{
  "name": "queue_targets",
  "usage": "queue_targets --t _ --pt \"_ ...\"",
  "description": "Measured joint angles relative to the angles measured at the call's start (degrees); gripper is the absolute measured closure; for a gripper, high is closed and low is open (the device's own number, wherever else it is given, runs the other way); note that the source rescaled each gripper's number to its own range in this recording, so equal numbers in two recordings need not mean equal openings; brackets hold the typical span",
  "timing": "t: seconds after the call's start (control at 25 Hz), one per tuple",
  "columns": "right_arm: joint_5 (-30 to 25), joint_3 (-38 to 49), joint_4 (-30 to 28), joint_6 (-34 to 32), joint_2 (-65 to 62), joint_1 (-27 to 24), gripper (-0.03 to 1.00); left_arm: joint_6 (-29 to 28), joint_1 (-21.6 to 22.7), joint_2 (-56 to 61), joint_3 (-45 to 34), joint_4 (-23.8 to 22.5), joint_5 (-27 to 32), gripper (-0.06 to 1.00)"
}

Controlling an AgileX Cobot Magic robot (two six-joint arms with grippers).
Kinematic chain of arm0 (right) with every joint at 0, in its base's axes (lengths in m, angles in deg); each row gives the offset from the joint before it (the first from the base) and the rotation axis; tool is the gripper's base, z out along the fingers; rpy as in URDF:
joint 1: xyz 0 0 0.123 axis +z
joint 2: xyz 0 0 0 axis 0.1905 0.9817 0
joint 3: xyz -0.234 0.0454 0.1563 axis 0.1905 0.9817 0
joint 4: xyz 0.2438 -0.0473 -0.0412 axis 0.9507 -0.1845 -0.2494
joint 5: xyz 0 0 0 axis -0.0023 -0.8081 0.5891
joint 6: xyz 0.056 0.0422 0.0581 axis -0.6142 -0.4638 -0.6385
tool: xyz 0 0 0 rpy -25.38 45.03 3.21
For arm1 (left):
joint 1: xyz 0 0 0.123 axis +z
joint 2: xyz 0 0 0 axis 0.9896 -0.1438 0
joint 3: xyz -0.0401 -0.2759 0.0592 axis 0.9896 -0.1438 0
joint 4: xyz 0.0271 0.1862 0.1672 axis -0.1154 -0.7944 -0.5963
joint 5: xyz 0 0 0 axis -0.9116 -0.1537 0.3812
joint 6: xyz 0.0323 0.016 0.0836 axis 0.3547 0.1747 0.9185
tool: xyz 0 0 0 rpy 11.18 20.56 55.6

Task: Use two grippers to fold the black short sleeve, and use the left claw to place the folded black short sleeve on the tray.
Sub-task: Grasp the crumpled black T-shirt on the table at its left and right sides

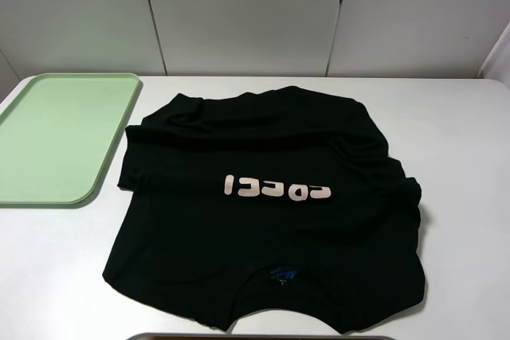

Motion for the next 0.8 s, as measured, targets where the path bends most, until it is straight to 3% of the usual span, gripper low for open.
queue_targets --t 0.2,0.52,0.8 --pt "1.4 -5.0 0.6 3.0 5.9 2.5 -0.03 3.3 -2.3 -5.2 3.5 0.1 -1.6 -0.05" --pt "1.5 -10.8 0.6 9.8 25.3 7.6 -0.03 12.5 -4.0 -29.0 10.6 0.1 -2.7 -0.04" --pt "4.8 -12.5 -0.4 17.5 41.2 11.8 -0.03 15.8 -4.4 -46.4 17.8 0.9 -2.7 -0.04"
